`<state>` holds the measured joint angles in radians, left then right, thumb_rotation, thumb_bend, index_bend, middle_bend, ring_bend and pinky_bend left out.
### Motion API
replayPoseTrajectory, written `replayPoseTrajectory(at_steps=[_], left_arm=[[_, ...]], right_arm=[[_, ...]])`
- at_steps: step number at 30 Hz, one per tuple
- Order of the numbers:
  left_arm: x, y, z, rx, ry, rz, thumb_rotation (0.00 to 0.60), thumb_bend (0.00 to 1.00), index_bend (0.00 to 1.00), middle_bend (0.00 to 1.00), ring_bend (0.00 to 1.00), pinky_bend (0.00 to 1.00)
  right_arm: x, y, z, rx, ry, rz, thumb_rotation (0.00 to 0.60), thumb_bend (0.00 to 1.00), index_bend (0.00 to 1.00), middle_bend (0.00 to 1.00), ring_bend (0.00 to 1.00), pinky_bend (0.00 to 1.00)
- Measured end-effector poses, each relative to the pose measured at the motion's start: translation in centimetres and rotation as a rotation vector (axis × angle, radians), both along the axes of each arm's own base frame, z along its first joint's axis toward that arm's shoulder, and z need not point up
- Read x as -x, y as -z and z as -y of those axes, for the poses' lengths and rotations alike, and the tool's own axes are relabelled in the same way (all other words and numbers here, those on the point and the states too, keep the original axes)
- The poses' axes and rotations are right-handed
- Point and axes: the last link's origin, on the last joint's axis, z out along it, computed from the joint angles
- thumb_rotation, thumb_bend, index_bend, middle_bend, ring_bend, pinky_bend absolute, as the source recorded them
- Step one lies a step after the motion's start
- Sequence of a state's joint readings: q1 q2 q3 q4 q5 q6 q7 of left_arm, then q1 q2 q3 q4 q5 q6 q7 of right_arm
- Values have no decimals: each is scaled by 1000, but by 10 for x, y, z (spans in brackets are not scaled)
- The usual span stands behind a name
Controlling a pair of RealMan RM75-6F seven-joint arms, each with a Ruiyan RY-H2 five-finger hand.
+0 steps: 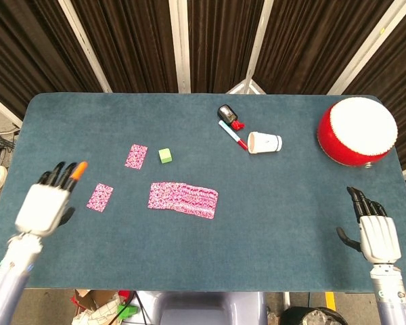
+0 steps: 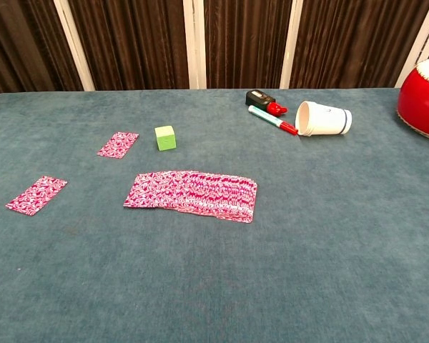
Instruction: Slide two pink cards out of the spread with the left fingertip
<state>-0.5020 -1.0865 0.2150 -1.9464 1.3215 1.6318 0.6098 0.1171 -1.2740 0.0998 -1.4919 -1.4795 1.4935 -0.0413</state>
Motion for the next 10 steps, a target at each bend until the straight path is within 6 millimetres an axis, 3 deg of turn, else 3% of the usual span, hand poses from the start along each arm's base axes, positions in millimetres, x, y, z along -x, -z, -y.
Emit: replayPoseTrajectory(at_steps=[6, 10], left_arm=[[45, -16, 58, -71, -13, 109, 600, 371, 70, 64, 75, 221], [56, -17, 68, -80, -74, 126, 600, 370, 70, 53, 75, 221]], right_arm=[[1, -2, -1, 1, -1, -7, 600, 284, 14, 150, 228, 238], [0, -2, -1, 3, -7, -7, 600, 284, 13, 150, 228, 238]])
